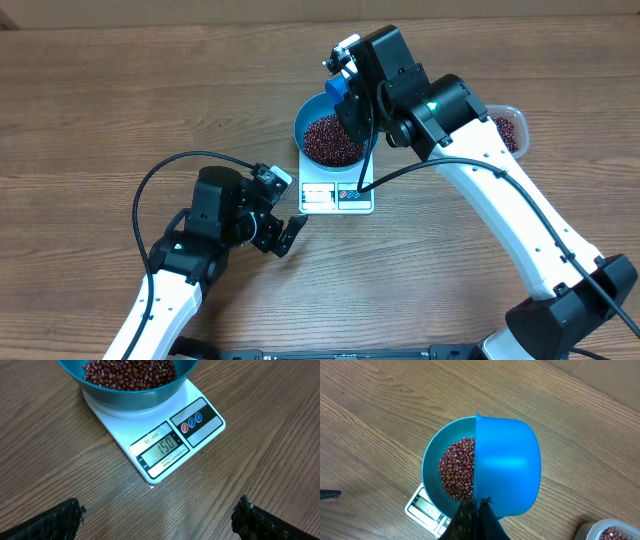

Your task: Scoop item into bowl and weigh 150g on scale

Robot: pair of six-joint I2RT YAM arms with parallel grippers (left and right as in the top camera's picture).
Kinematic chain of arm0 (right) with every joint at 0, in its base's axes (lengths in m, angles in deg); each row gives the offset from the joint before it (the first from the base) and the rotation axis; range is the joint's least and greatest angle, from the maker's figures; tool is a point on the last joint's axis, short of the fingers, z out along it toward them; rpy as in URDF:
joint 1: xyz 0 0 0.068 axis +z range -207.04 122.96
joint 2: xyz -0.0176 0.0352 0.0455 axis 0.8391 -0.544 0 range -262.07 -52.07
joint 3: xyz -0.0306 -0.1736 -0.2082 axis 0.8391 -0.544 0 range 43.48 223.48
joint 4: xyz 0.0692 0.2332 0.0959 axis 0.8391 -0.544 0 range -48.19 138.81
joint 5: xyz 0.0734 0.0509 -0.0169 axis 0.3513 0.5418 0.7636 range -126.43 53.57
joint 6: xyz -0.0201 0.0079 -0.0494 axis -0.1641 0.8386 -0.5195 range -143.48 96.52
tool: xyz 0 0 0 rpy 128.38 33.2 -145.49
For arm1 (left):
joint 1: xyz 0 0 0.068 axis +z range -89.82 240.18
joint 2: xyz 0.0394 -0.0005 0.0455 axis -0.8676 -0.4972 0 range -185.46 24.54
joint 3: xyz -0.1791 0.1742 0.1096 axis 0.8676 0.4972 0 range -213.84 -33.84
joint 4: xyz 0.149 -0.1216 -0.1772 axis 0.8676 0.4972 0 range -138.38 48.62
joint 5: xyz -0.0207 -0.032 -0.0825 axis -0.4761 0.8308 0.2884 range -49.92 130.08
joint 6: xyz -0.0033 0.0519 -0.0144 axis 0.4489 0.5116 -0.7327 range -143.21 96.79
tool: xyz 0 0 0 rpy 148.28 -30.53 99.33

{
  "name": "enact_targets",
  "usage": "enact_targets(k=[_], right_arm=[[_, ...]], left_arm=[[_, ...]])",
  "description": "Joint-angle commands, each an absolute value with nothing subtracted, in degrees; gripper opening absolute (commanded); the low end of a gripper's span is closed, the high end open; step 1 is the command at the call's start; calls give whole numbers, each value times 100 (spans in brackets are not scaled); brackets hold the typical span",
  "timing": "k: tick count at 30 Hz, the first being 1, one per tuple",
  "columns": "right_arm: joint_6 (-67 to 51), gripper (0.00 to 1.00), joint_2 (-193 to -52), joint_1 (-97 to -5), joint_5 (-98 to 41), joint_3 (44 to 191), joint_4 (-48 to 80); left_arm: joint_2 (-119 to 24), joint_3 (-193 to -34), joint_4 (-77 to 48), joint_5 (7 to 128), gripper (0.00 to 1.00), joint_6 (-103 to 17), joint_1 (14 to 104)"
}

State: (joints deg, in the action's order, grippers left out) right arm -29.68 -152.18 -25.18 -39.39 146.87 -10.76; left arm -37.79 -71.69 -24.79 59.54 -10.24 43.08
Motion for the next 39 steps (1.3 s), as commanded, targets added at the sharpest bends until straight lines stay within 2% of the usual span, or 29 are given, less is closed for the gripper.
enact_targets(k=[1, 4, 9, 17, 21, 26, 33, 36, 39], right_arm=[[-2926, 4, -15043, -2564, -3904, 14871, -1037], [-2883, 4, -15037, -2700, -3688, 14899, -1043], [-2817, 4, -14844, -3393, -2512, 14976, -1041], [-1897, 4, -14274, -5469, -1330, 14976, -1386], [-1729, 4, -14307, -6582, -394, 14958, -2084], [-2741, 4, -14237, -7583, 651, 14958, -3229], [-3864, 4, -13992, -8190, 716, 14899, -4593], [-3882, 4, -13992, -8190, 708, 14530, -4586], [-3879, 4, -13992, -8190, 767, 13487, -4108]], left_arm=[[-3805, -7136, -2483, 5915, 100, -1102, 4332], [-3805, -7136, -2483, 5915, 100, -1102, 4332], [-3805, -7136, -2483, 5915, 100, -1102, 4332], [-3805, -7136, -2483, 5915, 100, -1102, 4332], [-3805, -7136, -2483, 5915, 100, -1102, 4332], [-3805, -7136, -2483, 5915, 100, -1102, 4332], [-3805, -7136, -2483, 5915, 100, -1102, 4332], [-3805, -7136, -2483, 5915, 99, -1102, 4332], [-3805, -7136, -2483, 5912, 100, -1102, 4332]])
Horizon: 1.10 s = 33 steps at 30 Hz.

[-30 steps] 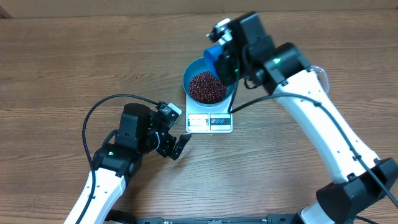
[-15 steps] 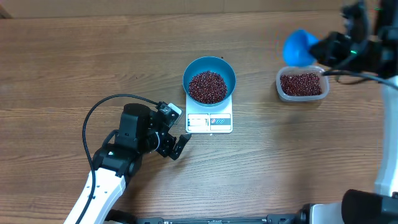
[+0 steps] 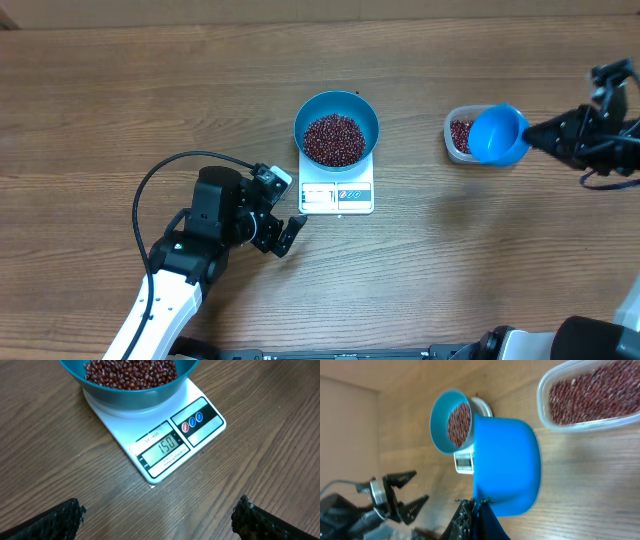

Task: Scoop item into bowl and weigh 150g on scale
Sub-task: 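Carry the scoop right and lower it onto the table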

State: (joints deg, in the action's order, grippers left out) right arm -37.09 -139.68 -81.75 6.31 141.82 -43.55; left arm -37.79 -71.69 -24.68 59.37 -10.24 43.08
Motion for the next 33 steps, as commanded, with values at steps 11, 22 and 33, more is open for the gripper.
enact_targets(k=[11, 22, 33], right_arm=[[-3809, 4, -14007, -8186, 743, 10556, -1778], [-3047, 27, -14221, -8188, 712, 9918, -718], [-2203, 75, -14219, -8188, -641, 9990, -761]], left_arm=[[-3805, -7136, -2483, 5915, 100, -1102, 4332], [-3805, -7136, -2483, 5915, 100, -1102, 4332], [-3805, -7136, -2483, 5915, 100, -1102, 4332]])
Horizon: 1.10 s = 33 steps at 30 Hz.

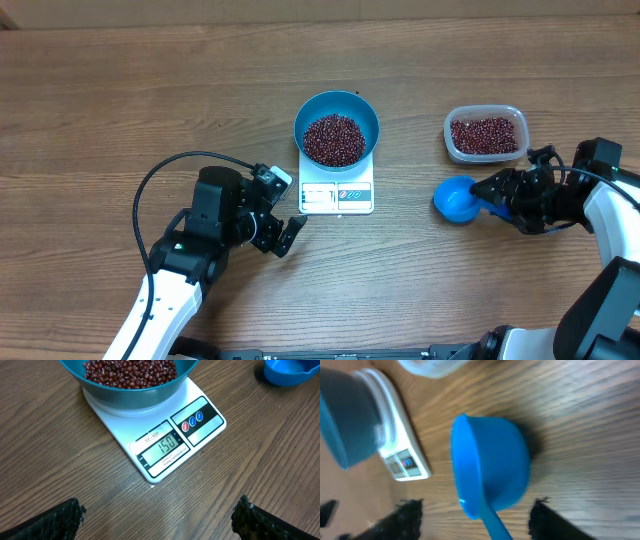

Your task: Scoop item into bowl and weigh 150g on scale

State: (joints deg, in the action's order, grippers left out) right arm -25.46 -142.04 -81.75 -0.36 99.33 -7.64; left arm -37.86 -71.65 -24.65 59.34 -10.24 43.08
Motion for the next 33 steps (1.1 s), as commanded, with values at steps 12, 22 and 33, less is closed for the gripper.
enact_targets(k=[12, 22, 33], right_arm=[[-1726, 100, -14219, -8184, -1620, 11398, -1548], [-1831, 100, -14206, -8050, -1915, 13782, -3163], [-2000, 100, -13629, -5849, -1806, 15996, -4217]], left_arm=[[-3805, -7136, -2483, 5915, 100, -1102, 4332], [-3805, -7136, -2483, 5915, 100, -1102, 4332], [-3805, -7136, -2483, 5915, 99, -1102, 4332]])
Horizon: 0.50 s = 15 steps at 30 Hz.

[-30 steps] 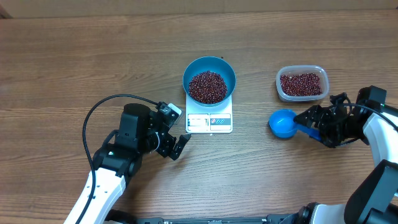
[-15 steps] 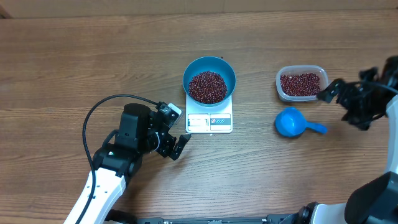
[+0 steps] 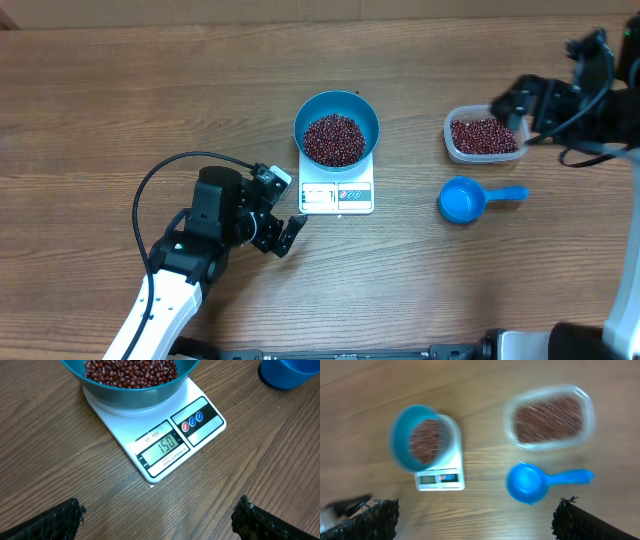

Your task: Scoop item into bowl and weigh 150g on scale

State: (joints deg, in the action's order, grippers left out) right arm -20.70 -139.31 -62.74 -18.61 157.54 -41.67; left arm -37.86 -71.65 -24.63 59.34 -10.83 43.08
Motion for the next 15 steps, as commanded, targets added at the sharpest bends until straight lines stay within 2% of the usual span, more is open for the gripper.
enact_targets(k=[1, 5, 15], right_arm=[[-1901, 100, -13601, -5705, -1791, 15996, -4217], [-1877, 100, -13599, -5334, -1791, 15996, -4237], [-1602, 100, -13507, -5237, -1922, 15994, -4213]], left_arm=[[-3805, -7136, -2483, 5915, 100, -1102, 4332], [-3805, -7136, -2483, 5915, 99, -1102, 4332], [-3805, -7136, -2483, 5915, 100, -1102, 4332]])
